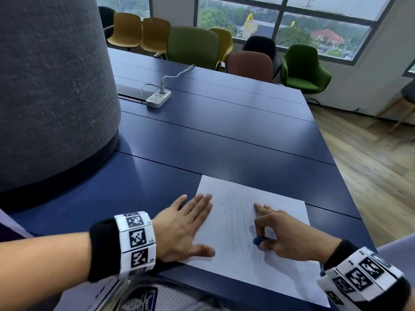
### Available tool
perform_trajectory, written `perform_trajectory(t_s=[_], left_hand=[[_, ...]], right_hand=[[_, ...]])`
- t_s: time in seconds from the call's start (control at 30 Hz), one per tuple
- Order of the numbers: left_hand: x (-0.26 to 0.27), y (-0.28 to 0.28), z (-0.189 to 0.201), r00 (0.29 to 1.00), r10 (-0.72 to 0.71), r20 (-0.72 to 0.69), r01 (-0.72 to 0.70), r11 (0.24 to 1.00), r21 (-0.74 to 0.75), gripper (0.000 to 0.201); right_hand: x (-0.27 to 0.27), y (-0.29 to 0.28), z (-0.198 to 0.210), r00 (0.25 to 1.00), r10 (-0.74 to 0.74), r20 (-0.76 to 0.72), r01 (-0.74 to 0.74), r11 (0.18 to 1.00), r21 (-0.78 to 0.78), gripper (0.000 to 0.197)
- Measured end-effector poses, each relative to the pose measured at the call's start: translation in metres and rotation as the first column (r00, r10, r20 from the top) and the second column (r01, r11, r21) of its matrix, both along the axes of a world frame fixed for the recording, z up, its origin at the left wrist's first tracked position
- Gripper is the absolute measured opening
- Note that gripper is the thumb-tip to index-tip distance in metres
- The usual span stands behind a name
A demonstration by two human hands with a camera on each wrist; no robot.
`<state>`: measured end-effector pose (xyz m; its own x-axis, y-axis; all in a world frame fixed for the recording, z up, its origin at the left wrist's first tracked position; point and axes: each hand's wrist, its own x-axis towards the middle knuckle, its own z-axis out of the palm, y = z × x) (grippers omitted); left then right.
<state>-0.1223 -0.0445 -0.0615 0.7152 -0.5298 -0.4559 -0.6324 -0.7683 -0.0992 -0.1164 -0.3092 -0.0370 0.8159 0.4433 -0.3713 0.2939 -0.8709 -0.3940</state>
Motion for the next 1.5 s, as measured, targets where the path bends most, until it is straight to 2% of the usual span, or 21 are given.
perform_trajectory(t_s=[0.13, 0.2, 0.27, 0.33, 0.4, 0.47, 0.6, 0.7, 0.77, 0.93, 1.0, 1.1, 1.17, 1.2, 1.27, 1.37, 1.43, 1.5], left_hand=[[0.018, -0.032, -0.004, 0.981, -0.192, 0.014, 0.192, 0.979, -0.065, 0.103], [0.022, -0.043, -0.009, 0.972, -0.233, -0.031, 0.229, 0.969, -0.091, 0.094], [0.025, -0.041, -0.012, 0.982, -0.174, -0.071, 0.167, 0.981, -0.102, 0.09], [0.029, -0.029, -0.012, 0.997, -0.043, -0.067, 0.039, 0.997, -0.066, 0.092], [0.035, -0.016, -0.009, 0.993, 0.111, -0.042, -0.112, 0.993, -0.029, 0.103], [0.041, -0.013, -0.008, 0.986, 0.166, -0.016, -0.166, 0.985, -0.045, 0.114], [0.035, -0.044, -0.01, 0.997, -0.057, -0.046, 0.05, 0.989, -0.141, 0.09], [0.033, -0.06, -0.016, 0.99, -0.105, -0.09, 0.093, 0.987, -0.133, 0.088], [0.04, -0.052, -0.014, 0.995, -0.048, -0.091, 0.039, 0.994, -0.104, 0.089], [0.059, -0.023, -0.008, 0.965, 0.26, -0.026, -0.262, 0.962, -0.084, 0.096], [0.053, -0.028, -0.005, 0.983, 0.184, -0.005, -0.183, 0.979, -0.086, 0.093], [0.027, -0.039, -0.003, 0.988, -0.143, -0.066, 0.136, 0.985, -0.104, 0.086], [0.013, -0.038, -0.007, 0.97, -0.212, -0.115, 0.201, 0.974, -0.103, 0.085], [0.011, -0.034, -0.009, 0.977, -0.175, -0.124, 0.165, 0.982, -0.087, 0.085], [0.02, -0.021, -0.009, 0.994, -0.011, -0.111, 0.008, 1.0, -0.024, 0.086], [0.043, -0.011, -0.004, 0.976, 0.216, -0.035, -0.216, 0.976, 0.01, 0.092], [0.049, -0.016, -0.002, 0.983, 0.183, -0.015, -0.183, 0.983, -0.028, 0.09], [0.049, -0.029, -0.001, 0.996, 0.057, -0.064, -0.062, 0.995, -0.08, 0.085]], right_hand=[[0.0, 0.001, 0.0, 1.0, -0.002, 0.003, 0.002, 1.0, 0.006, 0.021], [-0.001, 0.001, 0.001, 1.0, -0.005, -0.001, 0.005, 1.0, 0.015, 0.022], [-0.001, 0.001, 0.002, 1.0, -0.009, -0.004, 0.01, 1.0, 0.023, 0.024], [-0.001, 0.0, 0.002, 1.0, -0.019, -0.007, 0.019, 0.999, 0.028, 0.025], [-0.001, 0.0, 0.001, 1.0, -0.023, -0.005, 0.023, 0.999, 0.024, 0.026], [0.0, 0.0, 0.001, 1.0, -0.018, -0.004, 0.019, 1.0, 0.019, 0.028], [0.002, 0.0, 0.0, 1.0, -0.01, 0.007, 0.01, 1.0, 0.02, 0.025], [0.002, 0.0, 0.0, 1.0, -0.01, 0.007, 0.01, 1.0, 0.024, 0.023], [0.002, -0.001, 0.0, 1.0, -0.012, 0.009, 0.012, 1.0, 0.028, 0.024], [0.001, -0.001, -0.001, 1.0, -0.02, 0.005, 0.02, 0.999, 0.033, 0.025], [0.001, -0.001, -0.001, 1.0, -0.023, 0.005, 0.023, 0.999, 0.028, 0.024], [0.002, -0.001, 0.0, 1.0, -0.018, 0.007, 0.018, 1.0, 0.024, 0.025], [0.002, -0.001, 0.0, 1.0, -0.016, 0.006, 0.016, 1.0, 0.024, 0.025], [0.002, 0.0, 0.001, 1.0, -0.016, 0.006, 0.016, 1.0, 0.023, 0.025], [0.001, -0.001, 0.0, 1.0, -0.013, 0.005, 0.013, 1.0, 0.021, 0.025], [0.0, -0.001, 0.0, 1.0, -0.014, 0.003, 0.014, 1.0, 0.017, 0.025], [0.0, -0.001, 0.0, 1.0, -0.014, 0.001, 0.014, 1.0, 0.017, 0.026], [0.0, 0.0, 0.002, 1.0, -0.013, 0.004, 0.013, 1.0, 0.013, 0.027]])
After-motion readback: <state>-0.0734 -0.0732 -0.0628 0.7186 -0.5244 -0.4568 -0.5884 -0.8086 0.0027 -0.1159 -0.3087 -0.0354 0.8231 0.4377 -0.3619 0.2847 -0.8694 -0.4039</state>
